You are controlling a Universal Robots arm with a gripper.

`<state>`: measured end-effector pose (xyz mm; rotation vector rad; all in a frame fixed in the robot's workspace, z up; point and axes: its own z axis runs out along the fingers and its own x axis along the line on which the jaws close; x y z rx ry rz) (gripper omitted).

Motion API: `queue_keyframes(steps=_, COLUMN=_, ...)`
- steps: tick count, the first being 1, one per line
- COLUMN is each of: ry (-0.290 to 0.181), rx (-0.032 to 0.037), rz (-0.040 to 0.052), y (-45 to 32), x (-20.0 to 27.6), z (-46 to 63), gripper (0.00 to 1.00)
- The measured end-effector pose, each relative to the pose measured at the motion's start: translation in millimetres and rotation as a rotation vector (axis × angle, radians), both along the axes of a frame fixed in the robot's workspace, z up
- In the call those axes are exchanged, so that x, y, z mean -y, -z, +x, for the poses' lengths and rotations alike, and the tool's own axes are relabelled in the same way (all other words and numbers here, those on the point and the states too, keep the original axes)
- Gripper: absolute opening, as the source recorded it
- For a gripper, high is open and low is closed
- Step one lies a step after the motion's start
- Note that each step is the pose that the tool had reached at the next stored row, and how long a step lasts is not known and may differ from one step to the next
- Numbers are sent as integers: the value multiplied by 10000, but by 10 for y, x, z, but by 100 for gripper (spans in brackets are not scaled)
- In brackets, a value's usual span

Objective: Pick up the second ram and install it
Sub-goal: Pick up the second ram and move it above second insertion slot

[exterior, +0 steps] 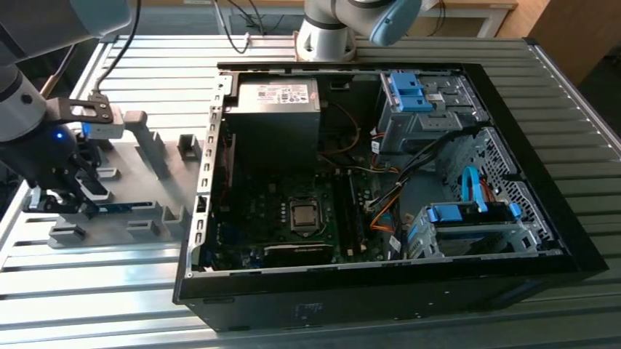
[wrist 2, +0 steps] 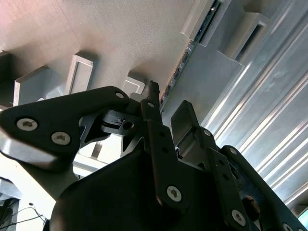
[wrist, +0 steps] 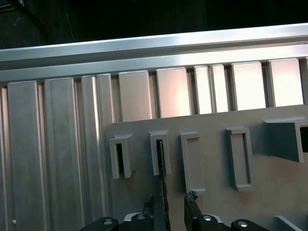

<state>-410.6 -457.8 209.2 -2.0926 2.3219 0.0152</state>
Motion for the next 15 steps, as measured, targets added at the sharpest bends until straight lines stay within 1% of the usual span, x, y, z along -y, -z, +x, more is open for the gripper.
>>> queue_keyframes(steps=12, ry=0, rx=21, rz=-13, y=96, x=17, z=3, gripper=38)
queue_keyframes(steps=15, ry=0, rx=23, rz=-12, y=114, x=30, z=4, gripper=38)
